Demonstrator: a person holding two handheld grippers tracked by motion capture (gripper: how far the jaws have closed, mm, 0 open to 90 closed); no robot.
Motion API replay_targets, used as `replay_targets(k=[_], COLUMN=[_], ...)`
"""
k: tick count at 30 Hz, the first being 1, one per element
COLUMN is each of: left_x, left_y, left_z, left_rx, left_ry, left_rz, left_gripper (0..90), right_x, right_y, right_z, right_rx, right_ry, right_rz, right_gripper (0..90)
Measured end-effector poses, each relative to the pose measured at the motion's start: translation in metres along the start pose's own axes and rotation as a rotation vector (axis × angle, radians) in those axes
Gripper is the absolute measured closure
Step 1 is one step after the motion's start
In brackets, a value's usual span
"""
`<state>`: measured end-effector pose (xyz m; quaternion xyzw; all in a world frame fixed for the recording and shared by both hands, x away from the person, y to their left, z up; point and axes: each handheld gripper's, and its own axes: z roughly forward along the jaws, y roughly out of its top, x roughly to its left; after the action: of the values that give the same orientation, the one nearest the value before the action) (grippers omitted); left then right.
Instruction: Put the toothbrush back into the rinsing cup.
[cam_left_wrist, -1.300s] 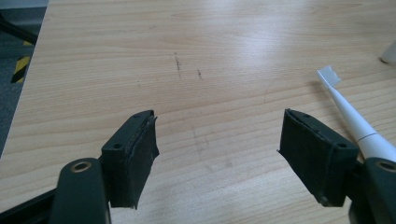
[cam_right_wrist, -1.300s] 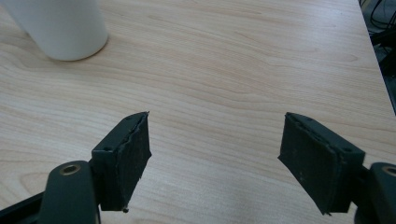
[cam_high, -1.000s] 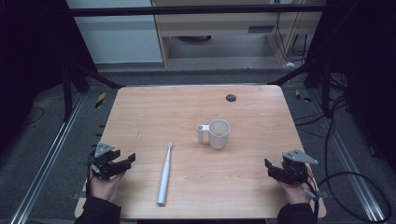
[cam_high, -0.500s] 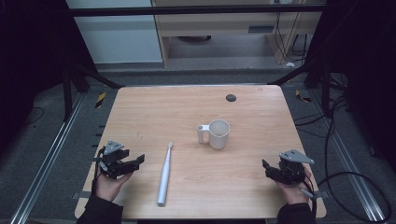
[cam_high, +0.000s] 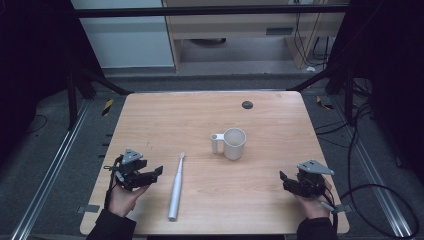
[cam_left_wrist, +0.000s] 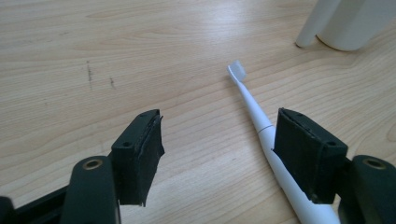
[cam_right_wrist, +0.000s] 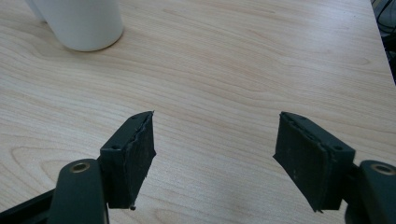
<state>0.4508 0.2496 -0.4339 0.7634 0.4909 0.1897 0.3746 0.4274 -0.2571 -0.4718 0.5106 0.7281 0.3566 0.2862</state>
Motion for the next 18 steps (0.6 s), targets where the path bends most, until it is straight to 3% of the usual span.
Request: replay_targets(k=[6, 13, 18], left_x=[-0.009, -0.017, -0.021], left_y=[-0.001, -0.004, -0.006], left_z=[0.007, 0.022, 0.03], left_rx=[0.026, 0.065, 0.09], left_ry=[-0.01, -0.02, -0.026], left_rz=[0.023, 0.052, 0.063], left_gripper=[38.2, 60.1, 70.9], right_x=[0.0, 0.001, 0.0], right_y=[0.0, 0.0, 0.0], right_z=[0.0, 0.001, 0.001], right_rx=[0.002, 0.008, 0.009], right_ry=[0.003, 0.007, 0.009], right_rz=[0.0, 0.003, 0.0], right_gripper=[29.2, 29.8, 30.2])
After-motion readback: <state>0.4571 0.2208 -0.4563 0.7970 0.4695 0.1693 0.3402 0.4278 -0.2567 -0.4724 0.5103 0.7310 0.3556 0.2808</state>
